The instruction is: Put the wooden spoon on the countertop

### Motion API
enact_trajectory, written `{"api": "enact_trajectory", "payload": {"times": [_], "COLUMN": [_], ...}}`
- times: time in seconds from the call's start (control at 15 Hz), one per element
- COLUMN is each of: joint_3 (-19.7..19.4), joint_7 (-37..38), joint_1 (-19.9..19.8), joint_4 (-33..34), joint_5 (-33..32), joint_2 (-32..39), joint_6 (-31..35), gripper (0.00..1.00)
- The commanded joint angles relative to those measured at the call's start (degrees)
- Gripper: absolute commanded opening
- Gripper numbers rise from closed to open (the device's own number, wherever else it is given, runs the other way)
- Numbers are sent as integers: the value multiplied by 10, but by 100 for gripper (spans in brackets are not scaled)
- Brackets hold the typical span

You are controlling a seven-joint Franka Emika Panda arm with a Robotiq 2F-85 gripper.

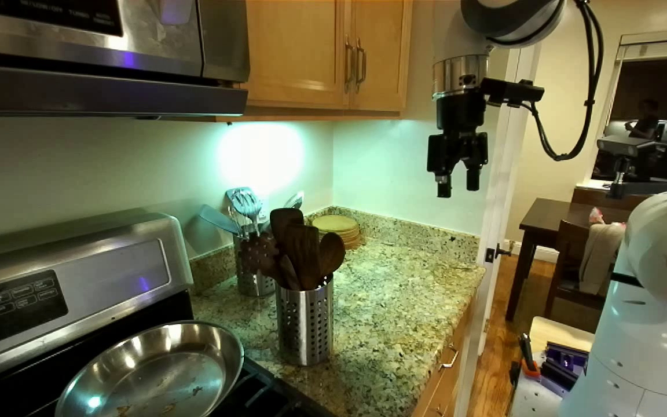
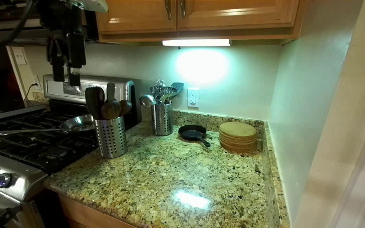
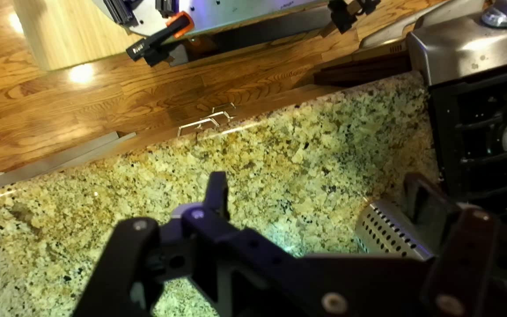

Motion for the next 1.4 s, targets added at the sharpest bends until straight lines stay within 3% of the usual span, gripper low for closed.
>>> {"api": "enact_trajectory", "payload": {"times": [0.0, 0.67, 1.33], "joint_3": [15, 42, 46], "joint_7": [34, 90, 86], "joint_1": [-1, 11, 18], "joint_4": [27, 75, 88], "joint_5": [16, 38, 31], "joint_2": [61, 201, 226], "joint_6": [59, 227, 237], "gripper": [100, 100, 100]}}
